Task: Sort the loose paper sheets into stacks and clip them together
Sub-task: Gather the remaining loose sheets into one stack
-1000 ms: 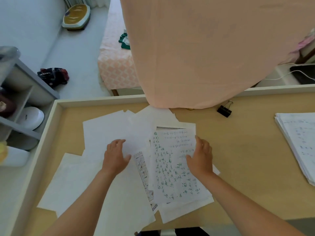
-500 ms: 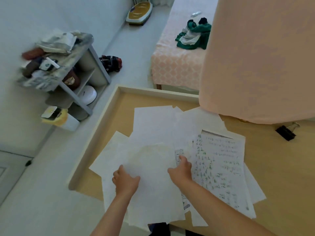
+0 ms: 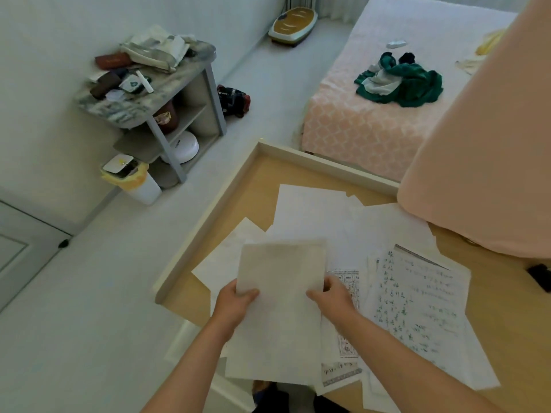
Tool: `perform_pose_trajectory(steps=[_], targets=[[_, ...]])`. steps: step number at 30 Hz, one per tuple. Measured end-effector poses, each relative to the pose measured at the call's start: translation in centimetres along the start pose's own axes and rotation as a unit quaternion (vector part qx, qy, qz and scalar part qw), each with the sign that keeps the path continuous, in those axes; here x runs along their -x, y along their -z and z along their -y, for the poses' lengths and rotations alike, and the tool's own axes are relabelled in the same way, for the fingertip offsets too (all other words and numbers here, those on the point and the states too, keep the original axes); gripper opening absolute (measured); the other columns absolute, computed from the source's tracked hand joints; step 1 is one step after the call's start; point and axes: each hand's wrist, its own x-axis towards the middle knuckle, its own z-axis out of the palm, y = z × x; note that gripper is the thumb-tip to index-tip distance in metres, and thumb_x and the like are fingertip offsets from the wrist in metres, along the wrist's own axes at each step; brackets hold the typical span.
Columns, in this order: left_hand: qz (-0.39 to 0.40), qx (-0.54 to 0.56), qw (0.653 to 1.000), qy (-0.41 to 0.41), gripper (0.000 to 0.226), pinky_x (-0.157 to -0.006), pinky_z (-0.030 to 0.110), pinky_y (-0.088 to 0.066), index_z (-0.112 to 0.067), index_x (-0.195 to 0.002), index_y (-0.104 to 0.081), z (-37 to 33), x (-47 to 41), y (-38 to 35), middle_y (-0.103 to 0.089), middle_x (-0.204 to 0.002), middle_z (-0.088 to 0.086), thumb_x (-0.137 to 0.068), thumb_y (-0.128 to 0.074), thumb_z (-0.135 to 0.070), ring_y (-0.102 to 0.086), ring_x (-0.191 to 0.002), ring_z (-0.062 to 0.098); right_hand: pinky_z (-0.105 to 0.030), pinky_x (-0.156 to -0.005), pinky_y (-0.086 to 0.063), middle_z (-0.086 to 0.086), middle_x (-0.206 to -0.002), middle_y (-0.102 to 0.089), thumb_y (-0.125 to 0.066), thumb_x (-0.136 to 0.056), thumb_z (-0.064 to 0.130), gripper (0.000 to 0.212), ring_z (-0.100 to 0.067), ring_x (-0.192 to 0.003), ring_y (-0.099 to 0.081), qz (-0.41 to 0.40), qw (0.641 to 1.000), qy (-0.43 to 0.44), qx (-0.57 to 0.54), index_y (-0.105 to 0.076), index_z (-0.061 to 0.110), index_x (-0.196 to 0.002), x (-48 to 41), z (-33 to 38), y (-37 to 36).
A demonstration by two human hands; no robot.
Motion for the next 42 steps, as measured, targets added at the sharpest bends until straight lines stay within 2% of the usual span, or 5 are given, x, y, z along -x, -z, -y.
perform_pose_trajectory(steps=[5, 12, 24, 33, 42], targets=[[0.059, 0.059, 0.996, 0.020, 0.024, -0.082, 0.044, -0.059, -0.016, -0.112, -0.068, -0.4, -0.7, 2.7, -0.075, -0.105, 0.007, -0.089, -0.071, -0.012, -0.073, -0.092, 0.027, -0.042, -0.105, -0.043, -0.003, -0.143, -0.042, -0.081, -0.078, 0.033, 0.086, -0.024, -0.130, -0.043, -0.034, 0.996, 0.067, 0.055, -0.031, 0.025, -0.148, -0.8, 0.6, -0.2], [0.154, 0.107, 0.982, 0.022, 0.028, -0.091, 0.047, -0.057, -0.016, -0.119, -0.064, -0.4, -1.1, 2.1, -0.072, -0.115, 0.009, -0.091, -0.069, -0.018, -0.070, -0.102, 0.029, -0.030, -0.075, -0.058, -0.005, -0.106, -0.074, -0.076, -0.082, 0.004, 0.027, -0.016, -0.091, -0.071, 0.083, 0.995, 0.036, -0.053, -0.068, 0.016, -0.105, -1.0, 1.2, 0.8], [-0.051, -0.525, 0.847, -0.062, 0.116, -0.105, 0.043, -0.040, -0.018, -0.154, -0.009, -0.5, -4.8, 0.1, -0.013, -0.158, 0.007, -0.070, -0.078, -0.059, -0.018, -0.144, 0.030, -0.027, -0.064, -0.046, 0.008, -0.086, -0.064, -0.062, -0.089, 0.008, 0.022, -0.017, -0.081, -0.060, 0.063, 0.923, 0.169, 0.340, -0.060, 0.028, -0.080, -3.1, 2.5, 9.4], [-0.027, -0.361, 0.932, -0.029, 0.042, -0.078, 0.033, -0.047, -0.011, -0.121, -0.052, -2.0, -6.0, 2.0, -0.062, -0.119, 0.007, -0.087, -0.072, -0.022, -0.060, -0.102, 0.027, -0.040, -0.100, -0.043, 0.000, -0.154, -0.031, -0.061, -0.088, 0.013, 0.028, -0.023, -0.140, -0.028, 0.086, 0.806, 0.269, 0.520, -0.062, 0.021, -0.115, -6.1, 1.8, 6.2], [-0.047, -0.260, 0.960, -0.089, 0.018, -0.068, 0.033, -0.045, -0.024, -0.082, -0.063, -2.5, -3.6, 5.1, -0.066, -0.083, -0.006, -0.096, -0.055, -0.015, -0.063, -0.081, 0.022, -0.034, -0.091, -0.031, 0.007, -0.109, -0.056, -0.064, -0.084, 0.031, 0.020, -0.019, -0.105, -0.050, 0.068, 0.777, 0.270, 0.565, -0.062, 0.033, -0.104, -7.2, 2.0, 6.3]])
